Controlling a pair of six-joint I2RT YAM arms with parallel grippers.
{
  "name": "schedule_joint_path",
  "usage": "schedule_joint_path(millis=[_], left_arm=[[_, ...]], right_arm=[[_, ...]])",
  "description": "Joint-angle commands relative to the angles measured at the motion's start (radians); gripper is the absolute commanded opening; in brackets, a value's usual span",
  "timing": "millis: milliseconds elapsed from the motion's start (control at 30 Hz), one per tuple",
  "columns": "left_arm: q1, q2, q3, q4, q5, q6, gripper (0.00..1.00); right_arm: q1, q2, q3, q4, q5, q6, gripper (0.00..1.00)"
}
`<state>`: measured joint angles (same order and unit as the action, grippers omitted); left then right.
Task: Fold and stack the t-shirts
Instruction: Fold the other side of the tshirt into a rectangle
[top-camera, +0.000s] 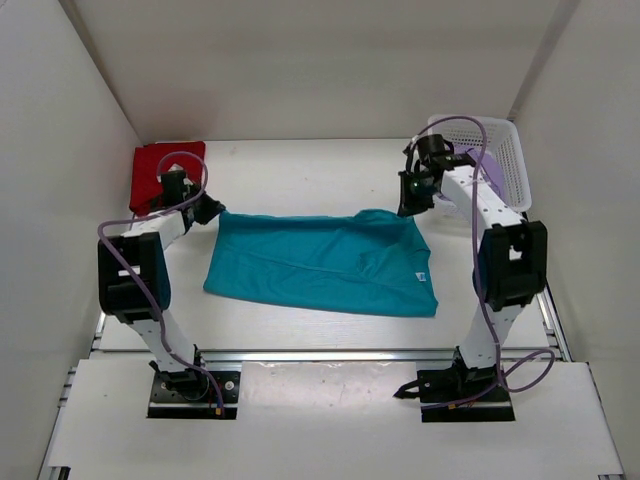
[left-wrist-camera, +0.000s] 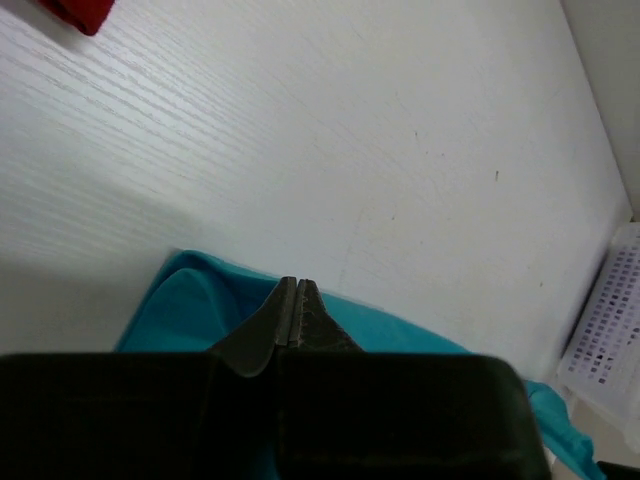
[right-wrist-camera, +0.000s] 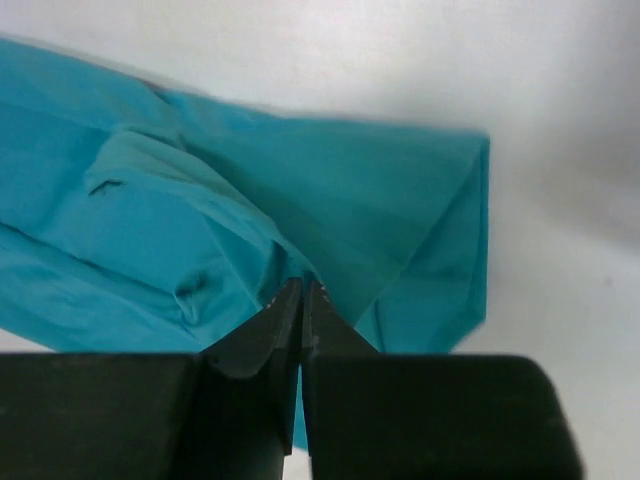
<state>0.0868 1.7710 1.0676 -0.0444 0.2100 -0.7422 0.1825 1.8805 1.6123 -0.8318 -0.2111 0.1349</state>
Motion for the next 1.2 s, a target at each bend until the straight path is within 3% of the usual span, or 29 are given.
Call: schedule_joint_path(millis=[0, 333, 567, 667, 767, 900, 967, 1000, 1100, 1167], left_arm=[[0.03, -0.11, -0.021, 0.02, 0.054, -0.014, 0.0], [0.07, -0.22, -0.135, 0.008, 0.095, 0.015, 0.0], [0.096, -0.232, -0.215, -0.031, 0.114, 0.04, 0.0], [0.129, -0.225, -0.253, 0.0, 0.179, 0.003, 0.21], [0.165, -0.281, -0.3, 0.062, 0.198, -0.046, 0.39], [0.125, -0.387, -0.302, 0.075, 0.126, -0.04, 0.34], [0.073, -0.418, -0.305, 0.071, 0.118, -0.028, 0.33], [0.032, -0.417, -0.307, 0.078, 0.1, -0.028, 0.33], [-0.073, -0.392, -0.342, 0.127, 0.066, -0.037, 0.33], [-0.149, -0.345, -0.362, 0.159, 0.078, -0.066, 0.31]], right_arm=[[0.017, -0.148, -0.113, 0.1, 0.038, 0.019, 0.0], [0.054, -0.463, -0.514, 0.178, 0.09, 0.061, 0.0], [0.149, -0.682, -0.791, 0.287, 0.108, 0.126, 0.01], [0.172, -0.716, -0.908, 0.309, 0.069, 0.155, 0.06], [0.199, -0.75, -0.946, 0.323, 0.075, 0.181, 0.2], [0.186, -0.778, -0.915, 0.342, 0.053, 0.167, 0.23], [0.18, -0.753, -0.899, 0.397, 0.038, 0.169, 0.19], [0.187, -0.732, -0.893, 0.434, 0.033, 0.175, 0.12], [0.222, -0.566, -0.807, 0.512, 0.03, 0.18, 0.01], [0.261, -0.494, -0.758, 0.543, 0.018, 0.184, 0.0]])
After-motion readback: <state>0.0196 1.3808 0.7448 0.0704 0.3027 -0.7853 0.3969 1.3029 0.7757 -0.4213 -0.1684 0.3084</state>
